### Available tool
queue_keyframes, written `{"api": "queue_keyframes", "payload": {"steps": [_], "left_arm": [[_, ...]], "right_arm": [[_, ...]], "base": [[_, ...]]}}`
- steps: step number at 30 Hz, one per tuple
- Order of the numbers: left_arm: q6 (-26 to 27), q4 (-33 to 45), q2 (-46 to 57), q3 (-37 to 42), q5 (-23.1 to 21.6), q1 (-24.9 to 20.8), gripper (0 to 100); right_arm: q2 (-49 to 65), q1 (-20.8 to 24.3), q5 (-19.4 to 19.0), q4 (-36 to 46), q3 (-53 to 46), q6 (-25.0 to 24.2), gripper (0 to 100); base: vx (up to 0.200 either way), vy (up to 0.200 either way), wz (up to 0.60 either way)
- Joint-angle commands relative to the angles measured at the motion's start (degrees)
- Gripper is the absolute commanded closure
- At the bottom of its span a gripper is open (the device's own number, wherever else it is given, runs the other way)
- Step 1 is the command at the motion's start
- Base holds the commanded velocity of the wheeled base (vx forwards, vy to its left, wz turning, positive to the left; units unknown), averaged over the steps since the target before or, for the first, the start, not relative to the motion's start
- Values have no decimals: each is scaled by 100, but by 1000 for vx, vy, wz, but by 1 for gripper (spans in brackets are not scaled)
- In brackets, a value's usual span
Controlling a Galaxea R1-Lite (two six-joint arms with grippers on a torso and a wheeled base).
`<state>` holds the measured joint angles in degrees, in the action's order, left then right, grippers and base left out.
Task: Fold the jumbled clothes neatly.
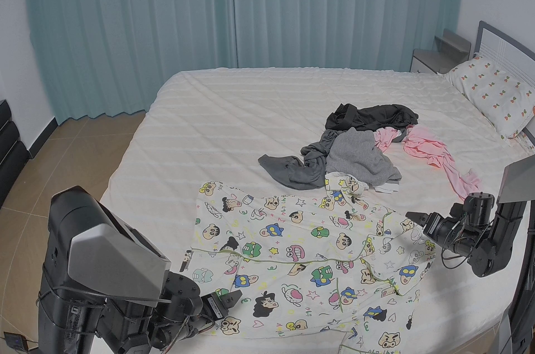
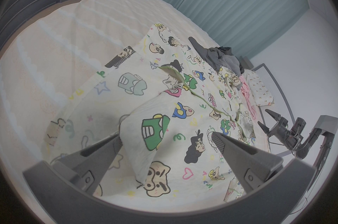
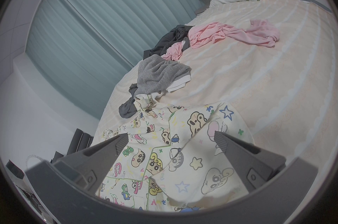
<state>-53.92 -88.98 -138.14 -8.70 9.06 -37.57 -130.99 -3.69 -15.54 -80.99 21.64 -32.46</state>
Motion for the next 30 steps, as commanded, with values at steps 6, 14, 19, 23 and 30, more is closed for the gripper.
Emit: {"api": "queue_keyframes", "payload": {"steps": [6,14,19,23,30], "left_arm": [[4,-102,-37,62,290,4,100],[171,-102,68,62,395,242,100],[532,-102,86,-44,509,690,100],[584,-102,86,-307,500,962,100],[980,-102,68,-633,439,1384,100]], "right_arm": [[3,0,-10,-13,-2,-6,0],[12,0,-19,-13,-11,-6,0],[12,9,-28,-22,-46,3,0],[3,18,-28,-13,-46,3,0],[-23,9,-54,-13,-37,-6,0]], "base": [[0,0,0],[0,0,0],[0,0,0],[0,0,0],[0,0,0]]}}
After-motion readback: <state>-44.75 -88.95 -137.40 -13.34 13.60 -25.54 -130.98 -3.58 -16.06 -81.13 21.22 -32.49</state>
